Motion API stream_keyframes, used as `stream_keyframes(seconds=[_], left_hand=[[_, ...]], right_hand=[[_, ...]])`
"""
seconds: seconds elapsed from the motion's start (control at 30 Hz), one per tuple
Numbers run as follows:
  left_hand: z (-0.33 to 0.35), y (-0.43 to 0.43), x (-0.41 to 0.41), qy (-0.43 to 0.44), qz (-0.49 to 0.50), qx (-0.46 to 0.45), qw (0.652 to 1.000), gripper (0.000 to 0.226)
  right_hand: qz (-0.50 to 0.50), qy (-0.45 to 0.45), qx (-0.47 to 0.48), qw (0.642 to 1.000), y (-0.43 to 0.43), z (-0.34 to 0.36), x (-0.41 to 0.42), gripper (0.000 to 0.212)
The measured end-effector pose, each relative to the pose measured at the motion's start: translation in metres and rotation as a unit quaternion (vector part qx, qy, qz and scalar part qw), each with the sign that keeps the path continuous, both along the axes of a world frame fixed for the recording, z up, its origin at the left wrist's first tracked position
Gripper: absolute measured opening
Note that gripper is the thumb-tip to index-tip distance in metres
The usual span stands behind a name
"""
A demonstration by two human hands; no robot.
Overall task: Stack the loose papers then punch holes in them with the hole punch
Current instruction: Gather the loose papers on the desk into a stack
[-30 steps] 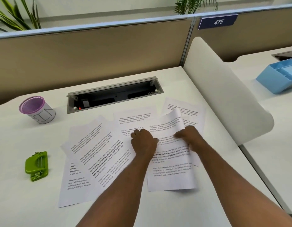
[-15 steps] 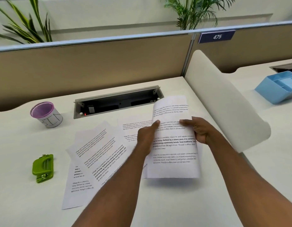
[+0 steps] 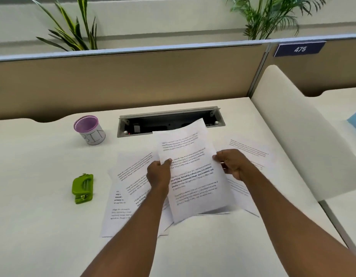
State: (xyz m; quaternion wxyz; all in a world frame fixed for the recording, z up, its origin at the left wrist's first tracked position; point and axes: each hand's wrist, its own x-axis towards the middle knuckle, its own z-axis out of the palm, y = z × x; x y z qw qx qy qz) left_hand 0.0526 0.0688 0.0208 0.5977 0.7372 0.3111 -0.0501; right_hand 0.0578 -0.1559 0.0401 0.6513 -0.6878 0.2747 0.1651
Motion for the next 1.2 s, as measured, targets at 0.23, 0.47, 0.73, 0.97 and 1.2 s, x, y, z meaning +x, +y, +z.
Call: stream_keyframes(seconds=[0.23, 0.47, 0.73, 0.97, 1.2], left_hand=[[-0.019, 0.062, -0.012, 0.133, 0.061, 0.218, 0.965, 0.037], [-0.029, 0.082, -0.012, 0.207, 0.085, 0.244, 0.943, 0.040], [-0.027, 0.081, -0.001, 0.195, 0.122, 0.178, 0.957, 0.047], [-0.033, 0.094, 0.002, 0.079, 0.169, 0.084, 0.979, 0.035], [0.002, 0.111, 0.013, -0.079, -0.002, -0.235, 0.969, 0.025]], right_hand=[[0.184, -0.041, -0.193, 0.963, 0.101, -0.015, 0.032, 0.021], [0.230, -0.046, -0.356, 0.904, 0.153, -0.056, 0.026, 0.019], [0.212, -0.043, -0.402, 0.890, 0.161, -0.075, 0.023, 0.036], [0.168, -0.040, -0.365, 0.915, 0.157, -0.076, 0.030, 0.025], [0.090, -0.048, -0.074, 0.992, 0.125, -0.050, 0.034, 0.048]])
